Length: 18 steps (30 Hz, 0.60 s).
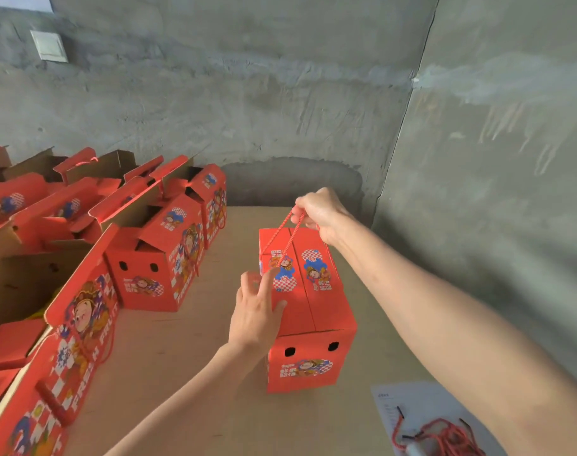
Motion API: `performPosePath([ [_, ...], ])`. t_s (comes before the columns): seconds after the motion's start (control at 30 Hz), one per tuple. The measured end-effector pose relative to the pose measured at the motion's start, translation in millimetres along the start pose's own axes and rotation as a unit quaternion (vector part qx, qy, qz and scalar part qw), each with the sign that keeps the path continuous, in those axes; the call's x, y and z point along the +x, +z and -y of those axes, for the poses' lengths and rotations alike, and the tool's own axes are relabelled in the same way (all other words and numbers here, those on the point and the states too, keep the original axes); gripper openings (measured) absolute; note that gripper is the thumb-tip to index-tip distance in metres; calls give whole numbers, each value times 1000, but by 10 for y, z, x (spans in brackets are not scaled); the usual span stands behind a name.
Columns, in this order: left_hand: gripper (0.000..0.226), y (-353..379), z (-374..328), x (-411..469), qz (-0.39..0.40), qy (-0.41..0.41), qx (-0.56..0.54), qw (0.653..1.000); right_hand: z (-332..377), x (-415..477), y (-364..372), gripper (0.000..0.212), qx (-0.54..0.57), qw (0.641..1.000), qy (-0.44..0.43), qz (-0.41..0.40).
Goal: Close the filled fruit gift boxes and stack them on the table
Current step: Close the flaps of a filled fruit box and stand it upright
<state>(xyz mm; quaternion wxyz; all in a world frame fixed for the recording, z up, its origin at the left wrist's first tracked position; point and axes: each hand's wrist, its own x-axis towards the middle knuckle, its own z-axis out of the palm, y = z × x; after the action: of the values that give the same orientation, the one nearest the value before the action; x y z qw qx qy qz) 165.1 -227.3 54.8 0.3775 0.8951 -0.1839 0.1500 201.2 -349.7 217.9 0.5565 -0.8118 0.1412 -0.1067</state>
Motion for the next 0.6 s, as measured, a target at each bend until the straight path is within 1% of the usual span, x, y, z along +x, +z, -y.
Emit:
performPosePath([
  [0.07,38,202,66,10,39,33,-7,999,-137,145,-73,17,-12,1000,-1,-3],
  [0.1,34,292,108,3,64,42,-14,997,-216,209,-99,21,-27,1000,-4,4],
  [0.17,32,441,198,9,103,35,-36,993,-370,286,-129,24,-88,996,-13,28],
  [0.23,32,525,260,61,116,16,-61,991,-541,328,-175,18,-159,986,-20,41],
  [0.3,30,575,313,138,115,17,-84,990,-791,293,-206,18,-248,967,-48,41],
  [0.37,24,595,377,172,98,27,-110,989,-1208,151,-151,17,-351,931,-89,43],
  [0.4,23,597,415,181,92,28,-127,987,-1445,21,-82,32,-400,909,-100,55],
  [0.43,23,614,453,194,89,31,-138,986,-1682,-108,2,53,-444,886,-106,77],
  [0.47,24,630,487,214,88,33,-141,986,-1874,-227,82,71,-482,862,-126,92],
  [0.5,24,650,515,241,92,34,-138,986,-2031,-284,142,85,-515,836,-161,99],
  [0.53,23,682,536,277,97,33,-137,985,-2120,-280,175,93,-537,816,-188,101],
  [0.57,20,721,539,318,101,30,-134,985,-2195,-225,192,96,-554,802,-209,84],
  [0.6,16,768,529,372,99,27,-130,986,-2230,-139,185,97,-560,798,-209,72],
])
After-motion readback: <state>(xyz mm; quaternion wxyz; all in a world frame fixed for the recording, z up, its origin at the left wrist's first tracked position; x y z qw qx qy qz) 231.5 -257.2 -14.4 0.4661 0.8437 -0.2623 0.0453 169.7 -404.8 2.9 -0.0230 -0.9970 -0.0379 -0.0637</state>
